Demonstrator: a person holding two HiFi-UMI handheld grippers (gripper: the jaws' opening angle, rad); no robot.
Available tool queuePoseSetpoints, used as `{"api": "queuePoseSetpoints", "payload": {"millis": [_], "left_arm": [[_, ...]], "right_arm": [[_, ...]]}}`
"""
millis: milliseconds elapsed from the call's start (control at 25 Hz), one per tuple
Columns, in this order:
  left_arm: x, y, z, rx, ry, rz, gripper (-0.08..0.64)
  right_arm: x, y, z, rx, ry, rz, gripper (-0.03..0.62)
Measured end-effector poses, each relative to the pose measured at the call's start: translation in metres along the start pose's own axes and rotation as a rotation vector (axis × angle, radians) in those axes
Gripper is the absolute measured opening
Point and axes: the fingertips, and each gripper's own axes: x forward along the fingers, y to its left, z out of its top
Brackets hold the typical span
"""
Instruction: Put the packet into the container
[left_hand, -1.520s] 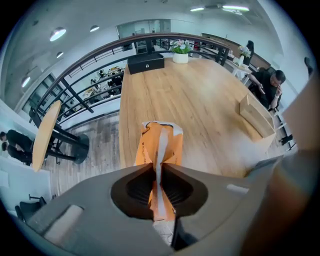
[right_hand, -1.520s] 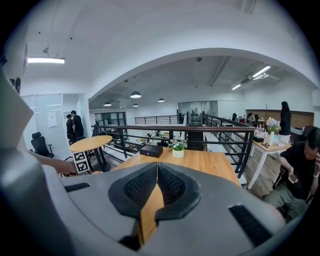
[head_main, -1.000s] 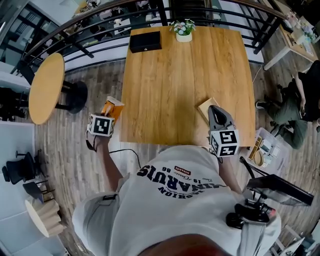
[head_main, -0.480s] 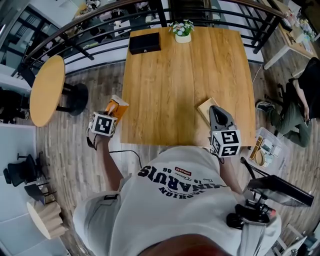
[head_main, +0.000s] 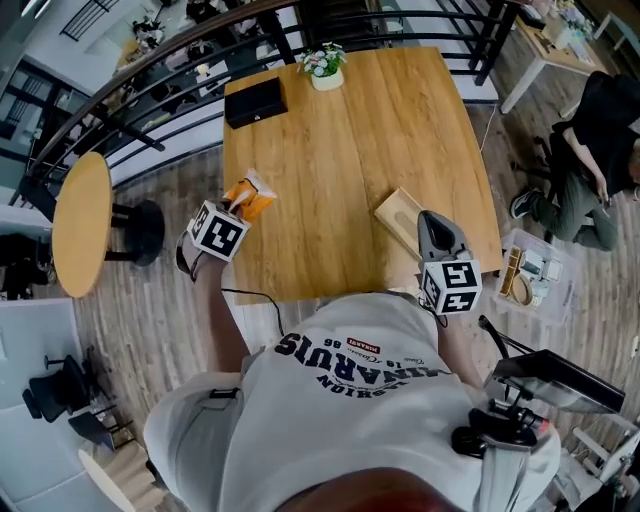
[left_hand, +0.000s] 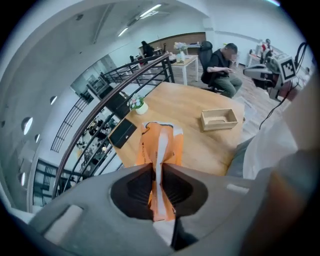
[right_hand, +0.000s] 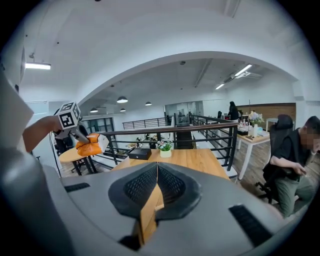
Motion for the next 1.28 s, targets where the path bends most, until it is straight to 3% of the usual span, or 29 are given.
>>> {"api": "queuePoseSetpoints", "payload": {"millis": [440,560,680,960,1080,1280], "left_arm": [[0.008,-0.116,0.204,0.552,-0.203,-0.13,0.043],[-0.005,-0.158,0.239,0.694,-0.247,-0.179,0.043],[-0.024,-0.211,0.275,0.884,-0.301,-0.23,0.043],[-0.035,-0.327,0.325,1.312,-0.385,-0.35,0.043],[-0.035,-0.345,0.326,1.379,-0.382,-0.376,0.043],[-0.025,-0.351,0.321,1.404,-0.348,-0.393,0.043]], "right_arm": [[-0.09,-0.076,-0.025,0.097,-0.035,-0.283,0.011],[-0.126,-0.09,-0.02,0.117,-0.06,-0.381,0.011],[-0.179,-0.103,-0.019,0.148,-0.075,-0.525,0.011],[-0.249,-0.139,-0.062,0.23,-0.042,-0.738,0.011],[-0.266,-0.141,-0.08,0.262,-0.023,-0.785,0.011],[-0.273,-0.143,-0.094,0.298,-0.014,-0.807,0.011]]}}
